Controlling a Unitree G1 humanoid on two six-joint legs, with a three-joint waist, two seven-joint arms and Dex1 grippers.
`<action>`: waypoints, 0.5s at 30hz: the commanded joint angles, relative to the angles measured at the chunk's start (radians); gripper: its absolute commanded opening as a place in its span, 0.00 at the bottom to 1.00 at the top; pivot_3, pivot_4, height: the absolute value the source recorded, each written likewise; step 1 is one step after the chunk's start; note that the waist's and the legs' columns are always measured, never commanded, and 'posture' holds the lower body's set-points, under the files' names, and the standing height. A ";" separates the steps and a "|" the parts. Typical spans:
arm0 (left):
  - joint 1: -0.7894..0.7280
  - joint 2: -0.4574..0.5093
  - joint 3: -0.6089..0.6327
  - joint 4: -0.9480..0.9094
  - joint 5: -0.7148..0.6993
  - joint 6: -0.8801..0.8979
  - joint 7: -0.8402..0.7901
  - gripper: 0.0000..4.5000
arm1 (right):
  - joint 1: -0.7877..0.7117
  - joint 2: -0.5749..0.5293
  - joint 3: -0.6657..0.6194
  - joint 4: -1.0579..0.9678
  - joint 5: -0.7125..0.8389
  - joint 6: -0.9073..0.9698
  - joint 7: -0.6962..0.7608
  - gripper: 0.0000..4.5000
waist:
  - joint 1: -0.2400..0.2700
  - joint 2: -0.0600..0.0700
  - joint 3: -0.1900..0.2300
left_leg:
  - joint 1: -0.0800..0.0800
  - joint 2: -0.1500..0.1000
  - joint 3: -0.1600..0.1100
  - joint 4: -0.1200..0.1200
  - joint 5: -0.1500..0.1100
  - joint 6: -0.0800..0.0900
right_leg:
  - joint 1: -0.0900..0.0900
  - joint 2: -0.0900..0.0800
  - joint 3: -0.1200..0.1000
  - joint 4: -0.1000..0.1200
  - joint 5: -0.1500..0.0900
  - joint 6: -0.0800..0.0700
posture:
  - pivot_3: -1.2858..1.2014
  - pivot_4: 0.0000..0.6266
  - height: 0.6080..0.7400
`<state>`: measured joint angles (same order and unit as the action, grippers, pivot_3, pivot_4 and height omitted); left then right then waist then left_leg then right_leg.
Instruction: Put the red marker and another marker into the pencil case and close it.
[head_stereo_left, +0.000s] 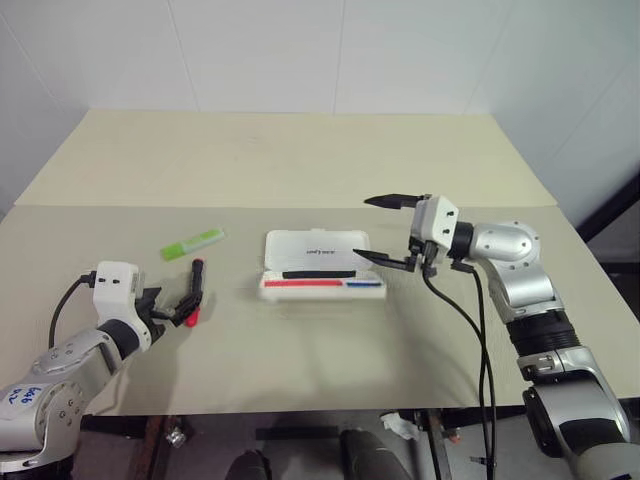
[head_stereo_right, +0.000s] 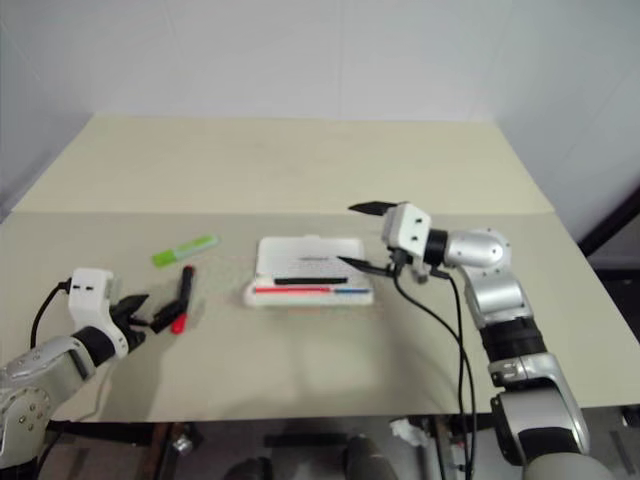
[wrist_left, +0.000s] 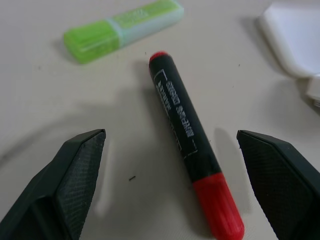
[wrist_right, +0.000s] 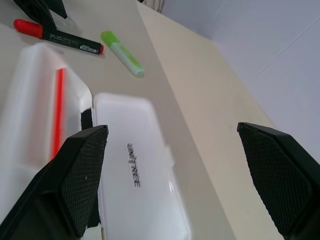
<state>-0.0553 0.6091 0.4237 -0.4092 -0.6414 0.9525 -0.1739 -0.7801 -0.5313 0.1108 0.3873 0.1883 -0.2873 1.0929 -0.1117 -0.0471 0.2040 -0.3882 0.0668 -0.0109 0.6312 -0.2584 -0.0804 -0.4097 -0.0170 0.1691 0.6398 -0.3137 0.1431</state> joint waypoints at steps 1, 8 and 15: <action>-0.037 0.012 -0.016 0.031 0.028 -0.006 -0.013 1.00 | -0.037 0.009 -0.043 -0.012 0.039 0.021 -0.009 0.98 | 0.000 0.000 0.000 | 0.000 0.000 0.000 0.000 0.000 0.000 | 0.000 0.000 0.000 0.000 0.000 0.000 | 0.52 0.24 1.00; -0.112 0.010 -0.086 0.155 0.086 -0.041 -0.065 1.00 | -0.076 0.043 -0.075 -0.034 0.071 0.079 -0.048 0.98 | -0.001 0.000 0.000 | 0.000 0.000 0.000 0.000 0.000 0.000 | 0.000 0.000 0.000 0.001 0.000 0.000 | 0.52 0.24 1.00; -0.196 0.000 -0.150 0.249 0.132 -0.004 -0.079 1.00 | -0.072 0.042 -0.082 -0.067 0.075 0.106 -0.057 0.98 | 0.011 0.001 0.000 | 0.001 -0.001 -0.001 0.001 0.002 -0.001 | 0.001 0.000 0.000 0.001 0.001 0.002 | 0.52 0.24 1.00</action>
<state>-0.2493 0.6102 0.2998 -0.1878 -0.5275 0.9254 -0.2528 -0.8393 -0.4849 0.0665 0.3713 0.2359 -0.1861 1.0500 -0.1008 -0.0459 0.2037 -0.3874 0.0657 -0.0119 0.6325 -0.2557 -0.0807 -0.4082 -0.0168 0.1692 0.6415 -0.3121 0.1448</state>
